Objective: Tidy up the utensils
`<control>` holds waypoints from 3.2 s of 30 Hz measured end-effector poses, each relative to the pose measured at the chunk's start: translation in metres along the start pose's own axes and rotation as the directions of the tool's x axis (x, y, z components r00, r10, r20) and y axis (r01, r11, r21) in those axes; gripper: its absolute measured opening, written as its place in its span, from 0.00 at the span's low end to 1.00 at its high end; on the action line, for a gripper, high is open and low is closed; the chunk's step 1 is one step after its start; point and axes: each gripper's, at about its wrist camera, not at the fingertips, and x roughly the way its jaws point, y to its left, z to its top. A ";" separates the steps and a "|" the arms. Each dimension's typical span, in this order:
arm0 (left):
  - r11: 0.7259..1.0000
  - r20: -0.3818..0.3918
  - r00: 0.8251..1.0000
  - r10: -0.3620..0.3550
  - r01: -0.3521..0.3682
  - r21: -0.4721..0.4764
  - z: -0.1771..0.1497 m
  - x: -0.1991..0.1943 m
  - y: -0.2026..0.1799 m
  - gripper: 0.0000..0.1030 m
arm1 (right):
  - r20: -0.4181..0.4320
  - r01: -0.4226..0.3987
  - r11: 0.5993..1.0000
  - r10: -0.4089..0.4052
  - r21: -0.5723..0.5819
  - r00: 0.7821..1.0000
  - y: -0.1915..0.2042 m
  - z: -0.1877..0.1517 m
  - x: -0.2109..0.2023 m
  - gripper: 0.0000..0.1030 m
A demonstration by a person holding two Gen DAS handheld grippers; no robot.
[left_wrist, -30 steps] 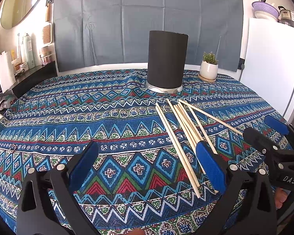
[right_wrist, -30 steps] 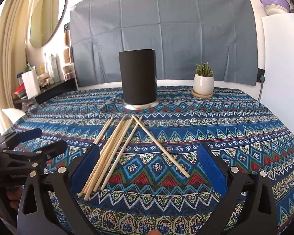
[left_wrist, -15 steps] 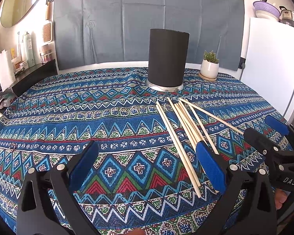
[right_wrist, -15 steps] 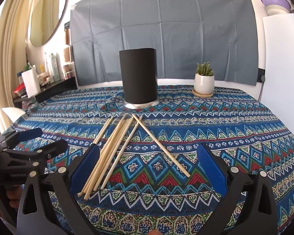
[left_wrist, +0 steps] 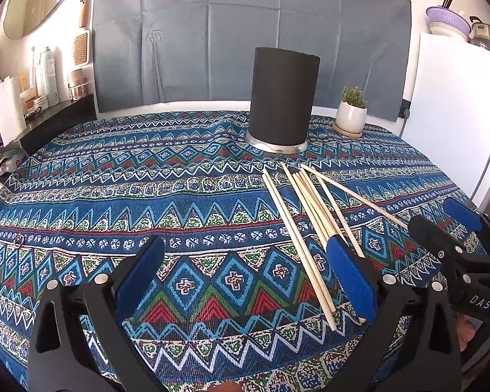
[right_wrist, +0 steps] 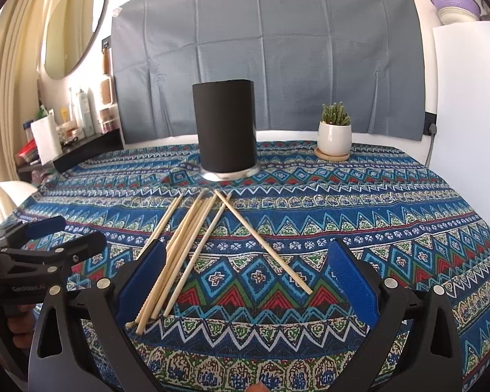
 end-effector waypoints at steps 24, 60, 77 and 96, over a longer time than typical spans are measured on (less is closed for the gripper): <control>0.998 -0.024 0.998 0.056 -0.056 0.010 0.001 0.004 -0.002 0.94 | 0.003 0.004 1.000 -0.004 -0.013 1.000 0.002 -0.001 -0.001 0.92; 0.999 -0.074 0.997 0.037 -0.037 -0.004 0.003 0.017 0.002 0.94 | -0.034 -0.006 0.999 0.005 -0.035 0.999 0.004 -0.001 0.005 0.92; 0.996 -0.214 0.976 0.050 -0.033 0.080 0.032 0.045 -0.002 0.94 | -0.185 0.071 0.980 -0.107 -0.188 0.977 -0.009 0.020 0.032 0.92; 0.991 -0.407 0.910 0.080 -0.028 0.133 0.050 0.105 -0.009 0.96 | -0.532 -0.184 0.961 0.048 -0.206 0.845 -0.028 0.045 0.123 0.92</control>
